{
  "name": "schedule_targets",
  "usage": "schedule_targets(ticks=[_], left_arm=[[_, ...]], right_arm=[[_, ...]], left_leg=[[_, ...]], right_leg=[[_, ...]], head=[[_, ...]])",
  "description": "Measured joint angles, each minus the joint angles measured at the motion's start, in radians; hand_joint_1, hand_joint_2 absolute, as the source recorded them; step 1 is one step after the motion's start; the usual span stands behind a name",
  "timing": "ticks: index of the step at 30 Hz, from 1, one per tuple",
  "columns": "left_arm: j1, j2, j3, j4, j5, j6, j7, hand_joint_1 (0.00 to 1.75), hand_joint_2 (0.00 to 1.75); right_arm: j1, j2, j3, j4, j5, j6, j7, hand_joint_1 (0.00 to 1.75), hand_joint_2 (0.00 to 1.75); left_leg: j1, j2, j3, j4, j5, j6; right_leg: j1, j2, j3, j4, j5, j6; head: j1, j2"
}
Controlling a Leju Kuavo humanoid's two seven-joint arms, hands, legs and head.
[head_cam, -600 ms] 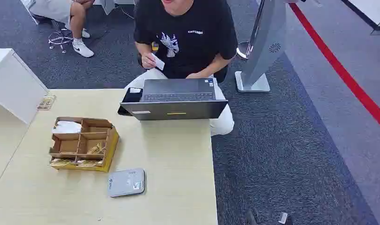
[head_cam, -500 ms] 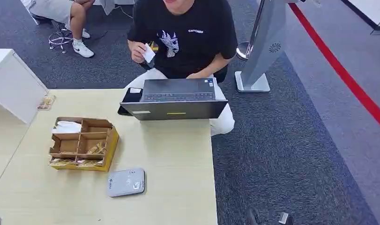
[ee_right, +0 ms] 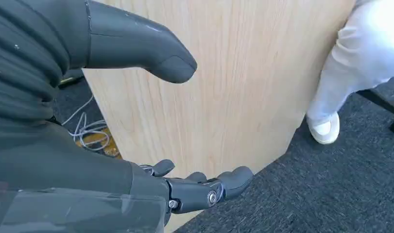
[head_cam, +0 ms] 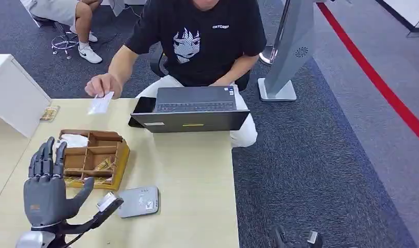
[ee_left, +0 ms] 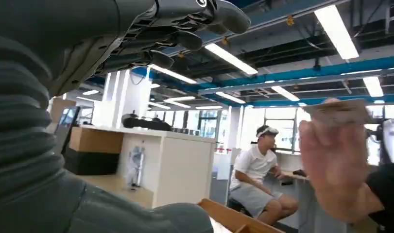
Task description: Pass the card to the sensor for recognition and then transmit it.
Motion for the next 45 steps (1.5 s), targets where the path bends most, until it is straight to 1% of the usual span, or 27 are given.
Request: schedule_targets(ticks=[1,4,6,9,13,25,26,35,45], left_arm=[[-0.004,0.014,-0.019,0.008,-0.012,0.008,0.013,0.00,1.75],[-0.029,0.050,-0.072,0.036,-0.112,0.027,0.101,0.00,1.75],[-0.049,0.073,-0.103,0.057,-0.129,0.029,0.125,0.00,1.75],[-0.069,0.091,-0.132,0.081,-0.126,0.030,0.138,0.00,1.75],[-0.077,0.104,-0.151,0.100,-0.113,0.034,0.139,0.00,1.75],[-0.081,0.115,-0.159,0.106,-0.093,0.039,0.140,0.00,1.75],[-0.081,0.115,-0.159,0.106,-0.092,0.039,0.140,1.75,1.75],[-0.081,0.115,-0.159,0.106,-0.053,0.047,0.120,1.75,1.75],[-0.081,0.114,-0.159,0.106,-0.036,0.048,0.113,1.75,1.75]], right_arm=[[0.000,0.000,0.000,0.000,0.002,0.001,0.000,0.00,1.75],[-0.002,0.000,0.000,0.000,0.006,0.002,0.000,0.00,1.75],[-0.005,0.000,0.000,0.000,0.009,0.000,0.000,0.00,1.75],[-0.005,0.000,0.000,0.000,0.008,0.002,0.000,0.00,1.75],[-0.006,0.000,0.000,0.000,0.008,0.002,0.000,0.00,1.75],[-0.006,0.000,0.000,0.000,0.008,0.002,0.000,0.00,1.75],[-0.006,0.000,0.000,0.000,0.008,0.002,0.000,0.00,1.75],[-0.006,0.000,0.000,0.000,0.008,0.002,-0.002,0.00,1.75],[-0.005,0.000,0.000,0.000,0.008,0.002,-0.003,0.00,1.75]], left_leg=[[0.000,0.000,0.000,0.000,0.000,0.000],[0.000,0.000,0.000,0.000,0.000,0.000],[0.000,0.000,0.000,0.000,0.000,0.000],[0.000,0.000,0.000,0.000,0.000,0.000],[0.000,0.000,0.000,0.000,0.000,0.000],[0.000,0.000,0.000,0.000,0.000,0.000],[0.000,0.000,0.000,0.000,0.000,0.000],[0.000,0.000,-0.001,0.000,0.000,0.000],[0.000,0.000,-0.001,0.000,0.000,0.000]], right_leg=[[0.000,0.000,0.000,0.000,0.000,0.000],[0.000,-0.001,0.000,0.000,0.000,0.000],[0.000,0.000,0.000,0.000,0.000,0.000],[0.000,0.000,0.000,0.000,0.000,0.000],[0.000,0.000,0.000,0.000,0.000,0.000],[0.000,0.000,0.000,0.000,0.000,0.000],[0.000,0.000,0.000,0.000,0.000,0.000],[0.000,0.000,0.000,0.000,0.000,0.000],[0.000,0.000,0.000,0.000,0.000,0.000]], head=[[0.000,0.000],[0.000,0.000],[0.000,0.000],[0.000,0.000],[0.000,0.000],[0.000,0.000],[0.000,0.000],[0.000,0.000],[0.000,0.000]])
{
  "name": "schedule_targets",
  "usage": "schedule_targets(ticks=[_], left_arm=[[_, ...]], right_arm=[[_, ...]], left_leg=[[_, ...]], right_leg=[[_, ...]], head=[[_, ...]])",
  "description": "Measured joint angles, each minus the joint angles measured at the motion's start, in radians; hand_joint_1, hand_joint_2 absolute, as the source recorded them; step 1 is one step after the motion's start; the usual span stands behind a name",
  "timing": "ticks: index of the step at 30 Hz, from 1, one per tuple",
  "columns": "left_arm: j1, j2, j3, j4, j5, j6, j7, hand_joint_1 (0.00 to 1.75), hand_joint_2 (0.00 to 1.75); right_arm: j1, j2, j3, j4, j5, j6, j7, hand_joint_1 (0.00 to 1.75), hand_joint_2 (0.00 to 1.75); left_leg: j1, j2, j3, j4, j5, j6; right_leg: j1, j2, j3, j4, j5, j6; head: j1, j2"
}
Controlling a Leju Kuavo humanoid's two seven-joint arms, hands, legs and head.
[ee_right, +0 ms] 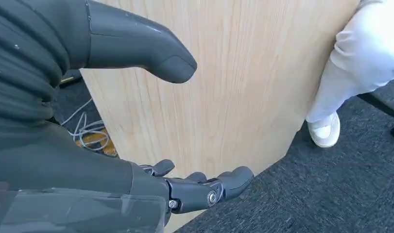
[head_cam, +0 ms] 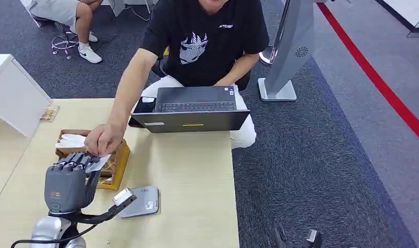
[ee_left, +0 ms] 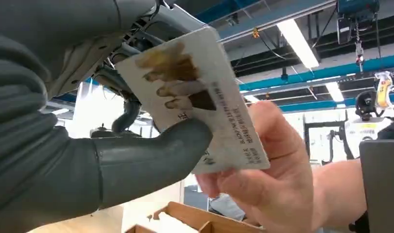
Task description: Pass the card to the sensor for recognition and then transmit it.
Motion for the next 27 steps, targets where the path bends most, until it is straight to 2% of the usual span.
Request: schedule_targets(ticks=[5,9,15,20,24,27], left_arm=[[0.002,-0.004,0.000,-0.001,0.032,0.006,-0.027,1.75,1.75],[0.026,-0.021,0.000,-0.021,0.140,0.003,-0.098,1.75,1.75],[0.051,-0.039,0.002,-0.034,0.164,0.002,-0.116,1.75,1.75],[0.101,-0.071,0.012,-0.032,0.227,-0.026,-0.165,1.75,1.75],[0.119,-0.098,0.017,0.023,0.226,-0.044,-0.182,1.75,1.75],[0.121,-0.112,0.019,0.091,0.185,-0.038,-0.173,1.75,1.75]], right_arm=[[0.001,0.000,0.000,0.000,0.000,-0.001,0.000,0.00,1.75],[0.002,-0.001,0.000,0.000,-0.002,0.000,-0.004,0.00,1.75],[0.006,-0.001,-0.003,0.000,-0.004,0.001,-0.008,0.00,1.75],[0.014,-0.001,-0.010,0.000,-0.016,0.004,-0.020,0.00,1.75],[0.018,-0.001,-0.016,0.000,-0.017,0.005,-0.021,0.00,1.75],[0.021,-0.002,-0.016,0.000,-0.011,0.003,-0.024,0.00,1.75]], left_leg=[[0.000,0.000,0.000,0.000,0.000,0.000],[0.000,0.000,0.000,0.000,0.000,0.000],[0.000,0.000,0.000,0.000,0.000,0.000],[0.000,0.000,0.000,0.000,0.000,0.000],[0.000,0.000,0.000,0.000,0.000,0.000],[0.000,0.000,0.000,0.000,0.000,0.000]], right_leg=[[0.000,0.000,0.000,0.000,0.000,0.000],[0.000,0.000,0.000,0.000,0.000,0.000],[0.000,0.000,0.000,0.000,0.000,0.000],[0.000,0.000,0.000,0.000,0.000,0.000],[0.000,0.000,0.000,0.000,0.000,0.000],[0.000,-0.001,0.000,0.000,0.000,0.000]], head=[[0.000,0.000],[0.000,0.000],[0.000,0.000],[0.000,0.000],[0.000,0.000],[0.000,0.000]])
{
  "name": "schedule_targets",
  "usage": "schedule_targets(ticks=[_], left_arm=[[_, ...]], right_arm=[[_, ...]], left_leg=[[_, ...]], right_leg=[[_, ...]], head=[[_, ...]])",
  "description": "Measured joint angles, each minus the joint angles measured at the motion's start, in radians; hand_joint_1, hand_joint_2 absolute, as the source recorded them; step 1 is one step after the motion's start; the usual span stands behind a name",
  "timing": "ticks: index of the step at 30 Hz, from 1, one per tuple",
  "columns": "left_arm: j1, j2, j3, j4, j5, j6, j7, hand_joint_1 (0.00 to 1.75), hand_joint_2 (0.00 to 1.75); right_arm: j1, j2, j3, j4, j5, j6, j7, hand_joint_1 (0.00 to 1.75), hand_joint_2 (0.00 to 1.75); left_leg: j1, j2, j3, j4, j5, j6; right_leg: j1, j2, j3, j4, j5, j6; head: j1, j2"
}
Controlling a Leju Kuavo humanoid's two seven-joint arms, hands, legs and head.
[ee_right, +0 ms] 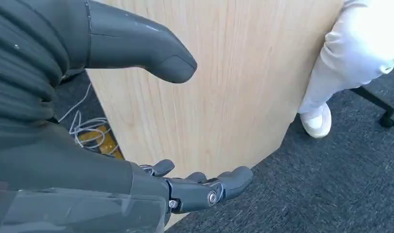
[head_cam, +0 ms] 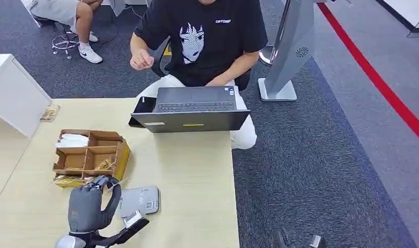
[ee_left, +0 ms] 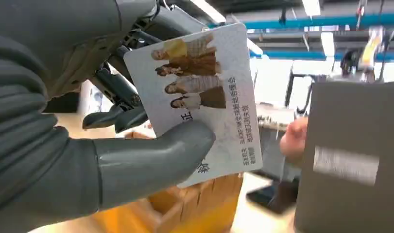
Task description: Pass the card to the sensor for recognition and then transmit it.
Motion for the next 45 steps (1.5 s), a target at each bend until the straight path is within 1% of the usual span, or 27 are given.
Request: schedule_targets(ticks=[1,2,3,6,9,12,16,19,21,23,25,29,33,36,38,39,42,45], left_arm=[[-0.003,-0.004,0.000,0.024,-0.007,0.005,0.002,1.75,1.75],[-0.011,-0.009,0.000,0.081,-0.012,0.012,0.007,1.75,1.75],[-0.014,-0.013,0.001,0.116,-0.013,0.015,0.009,1.75,1.75],[-0.023,-0.024,0.005,0.194,-0.013,0.026,0.010,1.75,1.75],[-0.053,-0.037,0.017,0.289,-0.016,0.033,0.015,1.75,1.75],[-0.075,-0.050,0.019,0.357,-0.018,0.049,0.015,1.75,1.75],[-0.102,-0.063,0.021,0.419,-0.014,0.061,0.010,1.75,1.75],[-0.115,-0.070,0.024,0.444,-0.013,0.064,0.006,1.75,1.75],[-0.120,-0.073,0.025,0.454,-0.013,0.089,-0.007,1.75,1.75],[-0.118,-0.072,0.025,0.453,-0.033,0.125,-0.019,1.75,1.75],[-0.106,-0.069,0.025,0.419,-0.064,0.142,-0.018,1.75,1.75],[-0.087,-0.050,0.025,0.257,-0.086,0.133,-0.009,1.75,1.75],[-0.086,-0.037,0.026,0.157,-0.085,0.129,-0.008,1.75,1.75],[-0.086,-0.037,0.026,0.157,-0.085,0.129,-0.008,1.75,1.75],[-0.093,-0.025,0.028,0.105,-0.093,0.128,-0.005,1.75,1.75],[-0.130,0.006,0.046,0.059,-0.103,0.111,0.014,1.75,1.75],[-0.163,0.033,0.069,0.054,-0.091,0.091,0.023,1.75,1.75],[-0.165,0.033,0.069,0.054,-0.090,0.090,0.023,1.75,1.75]], right_arm=[[0.001,0.000,0.000,0.000,0.000,0.000,0.000,0.00,1.75],[0.001,0.000,0.000,0.000,0.000,0.001,0.002,0.00,1.75],[0.001,0.000,0.000,0.000,0.000,0.001,0.003,0.00,1.75],[0.002,-0.002,0.000,0.000,0.000,0.001,0.003,0.00,1.75],[0.001,-0.002,0.000,0.000,0.004,0.000,0.004,0.00,1.75],[0.001,-0.002,0.000,0.000,0.015,0.000,0.005,0.00,1.75],[-0.001,-0.002,0.000,0.000,0.015,-0.001,0.006,0.00,1.75],[-0.001,-0.002,0.000,0.000,0.015,-0.001,0.007,0.00,1.75],[-0.001,-0.002,0.000,0.000,0.018,-0.001,0.007,0.00,1.75],[-0.001,-0.002,0.000,0.000,0.024,-0.002,0.008,0.00,1.75],[-0.002,-0.002,0.000,0.000,0.034,-0.002,0.013,0.00,1.75],[-0.007,-0.002,0.001,0.000,0.036,-0.003,0.021,0.00,1.75],[-0.014,-0.002,0.002,0.000,0.037,-0.004,0.024,0.00,1.75],[-0.014,-0.002,0.002,0.000,0.037,-0.004,0.024,0.00,1.75],[-0.017,-0.002,0.006,0.000,0.050,-0.004,0.028,0.00,1.75],[-0.027,-0.002,0.009,0.000,0.054,-0.004,0.035,0.00,1.75],[-0.033,-0.001,0.012,0.000,0.056,-0.004,0.043,0.00,1.75],[-0.033,-0.001,0.013,0.000,0.056,-0.004,0.043,0.00,1.75]], left_leg=[[0.000,0.000,0.000,0.000,0.000,0.000],[0.000,0.000,0.000,0.000,0.000,0.000],[0.000,0.000,0.000,0.000,0.000,0.000],[0.000,0.000,0.000,0.000,0.000,0.000],[0.000,0.000,0.000,0.000,0.000,0.000],[0.000,-0.001,0.000,0.000,0.000,0.000],[0.000,-0.001,0.000,0.000,0.000,0.000],[0.000,-0.001,0.001,0.000,0.000,0.000],[0.000,-0.001,0.001,0.000,0.000,0.000],[0.000,-0.001,0.001,0.000,0.000,0.000],[0.000,-0.001,0.001,0.000,0.000,0.000],[0.000,-0.002,0.000,0.000,0.000,0.000],[0.000,-0.002,0.000,0.000,0.000,0.000],[0.000,-0.002,0.000,0.000,0.000,0.000],[0.000,-0.002,0.000,0.000,0.000,0.000],[0.000,-0.002,0.000,0.000,0.000,0.000],[0.000,-0.002,0.000,0.000,0.001,-0.001],[0.000,-0.002,0.000,0.000,0.001,-0.001]], right_leg=[[0.000,0.000,0.000,0.000,0.000,0.000],[0.000,0.000,0.000,0.000,0.000,0.000],[0.000,0.000,0.000,0.000,0.000,0.000],[0.000,0.000,0.000,0.000,0.000,0.000],[0.000,0.000,0.000,0.000,0.000,0.000],[0.000,-0.001,0.001,0.000,0.000,0.000],[0.000,-0.001,0.001,0.000,0.000,0.000],[0.000,-0.001,0.002,0.000,0.000,0.000],[0.000,-0.001,0.002,0.000,0.000,0.000],[0.000,-0.001,0.002,0.000,0.000,0.000],[0.000,-0.001,0.002,0.000,0.000,0.000],[0.000,-0.001,0.002,0.000,0.000,0.000],[0.000,-0.001,0.002,0.000,0.000,0.000],[0.000,-0.001,0.002,0.000,0.000,0.000],[0.000,-0.001,0.002,0.000,0.000,0.000],[0.000,-0.001,0.002,0.000,0.000,0.000],[0.000,-0.001,0.002,0.001,0.000,0.000],[0.000,-0.001,0.002,0.001,0.000,0.000]], head=[[0.000,0.000],[0.000,0.000],[0.001,0.000],[0.000,0.000],[0.000,0.000],[0.000,0.000],[0.000,0.000],[0.000,0.000],[0.000,0.000],[0.000,0.000],[0.000,0.000],[0.000,0.000],[0.000,0.000],[0.000,0.000],[0.000,0.000],[0.000,0.000],[0.000,0.000],[0.000,0.000]])
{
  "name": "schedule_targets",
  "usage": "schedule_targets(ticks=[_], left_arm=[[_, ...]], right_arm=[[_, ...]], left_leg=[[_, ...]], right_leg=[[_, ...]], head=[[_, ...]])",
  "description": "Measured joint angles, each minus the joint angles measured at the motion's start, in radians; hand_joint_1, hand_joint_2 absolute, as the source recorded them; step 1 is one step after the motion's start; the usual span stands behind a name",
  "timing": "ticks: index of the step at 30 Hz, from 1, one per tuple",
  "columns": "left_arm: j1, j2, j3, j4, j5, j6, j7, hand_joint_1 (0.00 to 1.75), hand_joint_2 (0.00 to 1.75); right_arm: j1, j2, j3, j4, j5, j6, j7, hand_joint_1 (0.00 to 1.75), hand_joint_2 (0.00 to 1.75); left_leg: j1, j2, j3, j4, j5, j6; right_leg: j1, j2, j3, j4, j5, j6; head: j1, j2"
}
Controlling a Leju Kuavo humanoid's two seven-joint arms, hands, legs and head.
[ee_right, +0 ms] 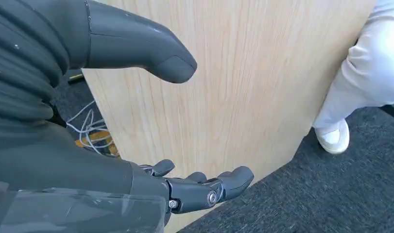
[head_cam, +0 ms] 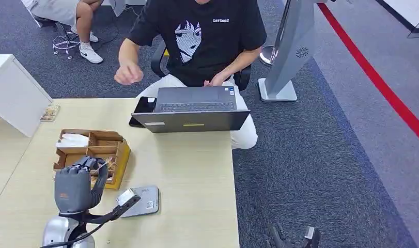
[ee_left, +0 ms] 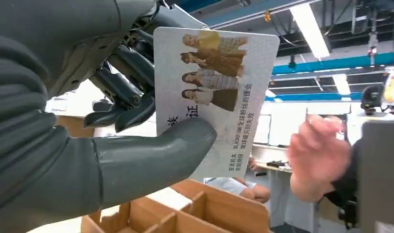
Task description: Pass the card to the sensor for recognition and then transmit it.
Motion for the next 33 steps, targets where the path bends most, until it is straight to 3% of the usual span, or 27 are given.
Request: schedule_targets(ticks=[4,21,26,27,28,33], left_arm=[[-0.047,0.038,0.051,0.034,0.055,-0.025,-0.033,1.75,1.75],[-0.067,0.060,0.101,0.122,0.074,-0.013,-0.053,1.75,1.75],[-0.078,0.073,0.142,0.119,0.141,-0.017,-0.072,1.75,1.75],[-0.078,0.075,0.148,0.119,0.146,-0.017,-0.074,0.38,1.75],[-0.079,0.077,0.152,0.119,0.149,-0.018,-0.075,0.00,1.75],[-0.075,0.080,0.179,0.109,0.174,-0.020,-0.082,0.00,1.75]], right_arm=[[-0.011,0.008,0.015,0.000,0.007,0.003,0.002,0.00,1.75],[-0.016,0.014,0.022,0.001,0.011,0.003,0.009,0.00,1.75],[-0.015,0.014,0.022,0.001,0.010,0.003,0.006,0.00,1.75],[-0.015,0.014,0.022,0.001,0.010,0.003,0.006,0.00,1.75],[-0.015,0.014,0.022,0.001,0.010,0.003,0.005,0.00,1.75],[-0.015,0.014,0.022,0.001,0.009,0.004,0.003,0.00,1.75]], left_leg=[[0.000,0.000,0.000,0.000,0.000,0.000],[0.000,0.000,0.000,0.000,0.000,0.000],[0.000,0.001,0.000,0.000,0.000,0.000],[0.000,0.001,0.000,0.000,0.000,0.000],[0.000,0.001,0.000,0.000,0.000,0.000],[0.000,0.000,-0.001,0.000,0.000,0.000]], right_leg=[[0.000,0.000,0.000,0.000,0.000,0.000],[0.000,0.000,-0.001,0.000,0.000,0.000],[0.000,0.001,-0.001,0.000,0.000,0.000],[0.000,0.001,-0.001,0.000,0.000,0.000],[0.000,0.001,-0.001,0.000,0.000,0.000],[0.000,0.001,-0.001,0.000,0.000,0.000]], head=[[0.000,0.000],[0.000,0.000],[0.000,0.000],[0.000,0.000],[0.000,0.000],[0.000,0.000]])
